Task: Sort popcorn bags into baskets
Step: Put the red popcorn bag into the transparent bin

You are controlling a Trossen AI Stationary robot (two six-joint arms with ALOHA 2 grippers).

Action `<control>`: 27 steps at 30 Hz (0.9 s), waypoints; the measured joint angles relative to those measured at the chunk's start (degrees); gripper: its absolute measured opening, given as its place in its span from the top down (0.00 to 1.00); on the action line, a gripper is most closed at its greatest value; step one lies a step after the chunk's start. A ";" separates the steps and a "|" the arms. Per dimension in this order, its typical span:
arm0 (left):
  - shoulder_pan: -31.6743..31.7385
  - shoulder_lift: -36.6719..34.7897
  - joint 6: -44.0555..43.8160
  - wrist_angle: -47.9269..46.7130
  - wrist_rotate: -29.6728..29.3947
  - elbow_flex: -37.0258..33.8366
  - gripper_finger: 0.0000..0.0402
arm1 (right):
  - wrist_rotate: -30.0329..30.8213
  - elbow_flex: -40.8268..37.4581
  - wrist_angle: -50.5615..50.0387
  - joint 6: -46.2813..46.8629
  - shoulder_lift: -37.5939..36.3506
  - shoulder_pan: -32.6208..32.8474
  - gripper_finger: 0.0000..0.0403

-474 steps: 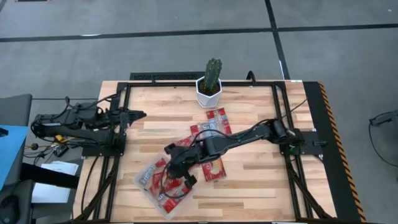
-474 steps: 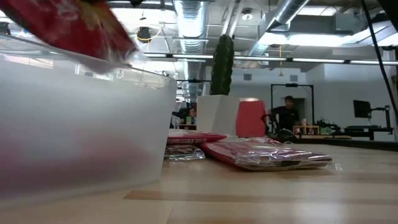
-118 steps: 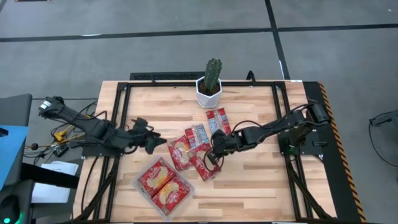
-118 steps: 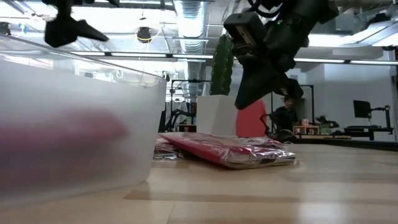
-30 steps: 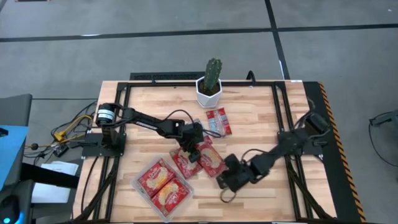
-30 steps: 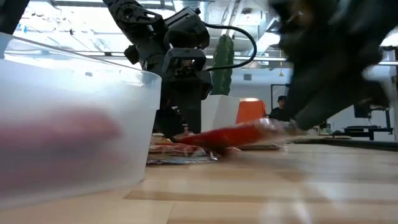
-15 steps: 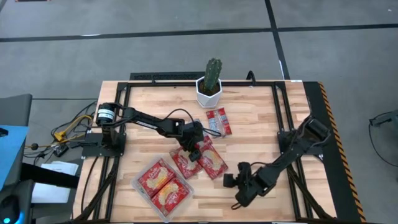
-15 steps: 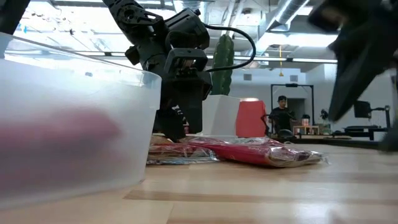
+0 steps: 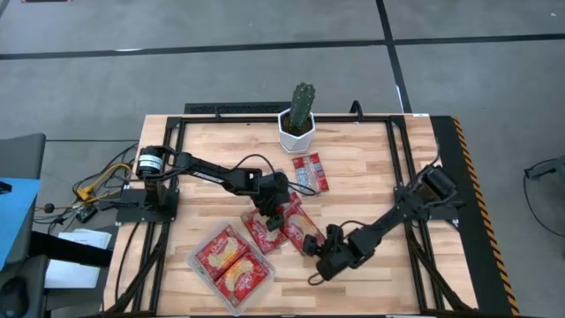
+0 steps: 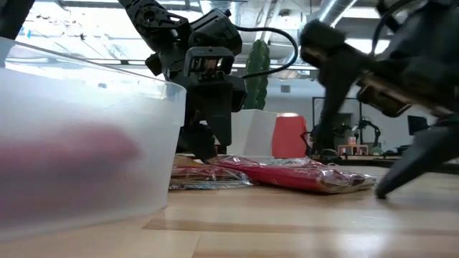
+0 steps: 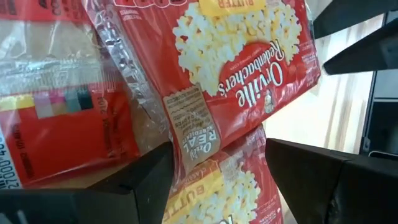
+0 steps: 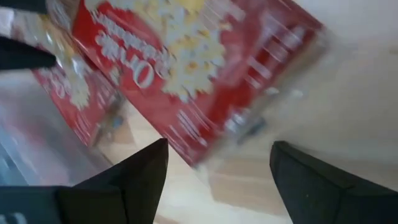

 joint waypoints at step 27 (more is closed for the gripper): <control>0.00 0.00 0.22 -0.89 2.52 0.00 0.40 | 0.43 -0.28 -0.72 -4.78 0.30 -4.68 0.92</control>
